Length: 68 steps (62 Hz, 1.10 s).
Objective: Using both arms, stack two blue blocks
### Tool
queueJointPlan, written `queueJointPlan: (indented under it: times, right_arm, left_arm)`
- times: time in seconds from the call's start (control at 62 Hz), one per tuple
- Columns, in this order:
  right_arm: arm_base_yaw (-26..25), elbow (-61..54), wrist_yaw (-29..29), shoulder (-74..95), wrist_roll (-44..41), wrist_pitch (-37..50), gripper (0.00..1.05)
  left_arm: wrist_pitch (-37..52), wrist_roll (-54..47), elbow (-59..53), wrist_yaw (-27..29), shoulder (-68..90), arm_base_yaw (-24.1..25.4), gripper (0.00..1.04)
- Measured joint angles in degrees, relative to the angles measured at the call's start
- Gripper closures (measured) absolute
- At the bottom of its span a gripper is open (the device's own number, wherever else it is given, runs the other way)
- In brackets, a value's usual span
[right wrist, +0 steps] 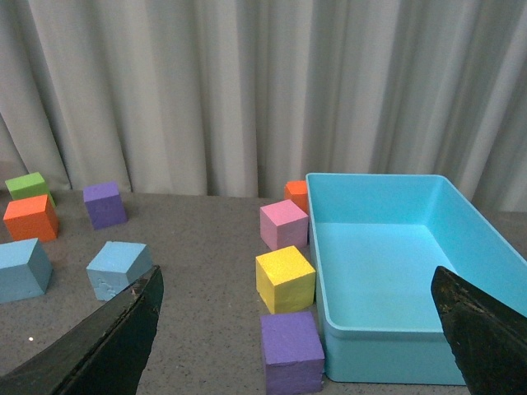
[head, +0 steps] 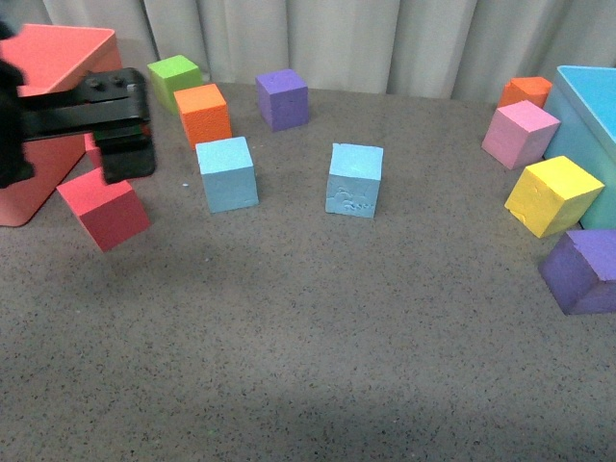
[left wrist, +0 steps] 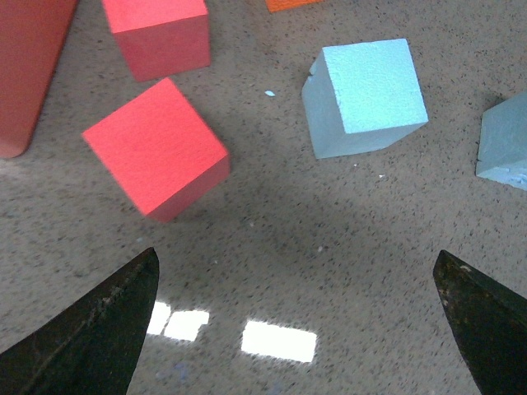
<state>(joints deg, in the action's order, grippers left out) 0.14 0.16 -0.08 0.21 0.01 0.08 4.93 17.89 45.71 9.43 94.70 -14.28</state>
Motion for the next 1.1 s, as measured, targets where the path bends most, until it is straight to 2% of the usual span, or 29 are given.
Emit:
queueJointPlan:
  times: [0.516,0.823,1.097]
  right_arm:
    - [0.0,0.0,0.0,0.0,0.0,0.0,0.10]
    - [0.0,0.0,0.0,0.0,0.0,0.0,0.10]
    - [0.0,0.0,0.0,0.0,0.0,0.0,0.10]
  left_arm:
    - [-18.3,1.5,35.7,-0.1,27.5,-4.9,0.07]
    - [-23.1,1.6,44.0,2.2,33.9,-4.2,0.07]
    - [-27.6,2.7,48.6,1.2,37.9,-3.7,0.07]
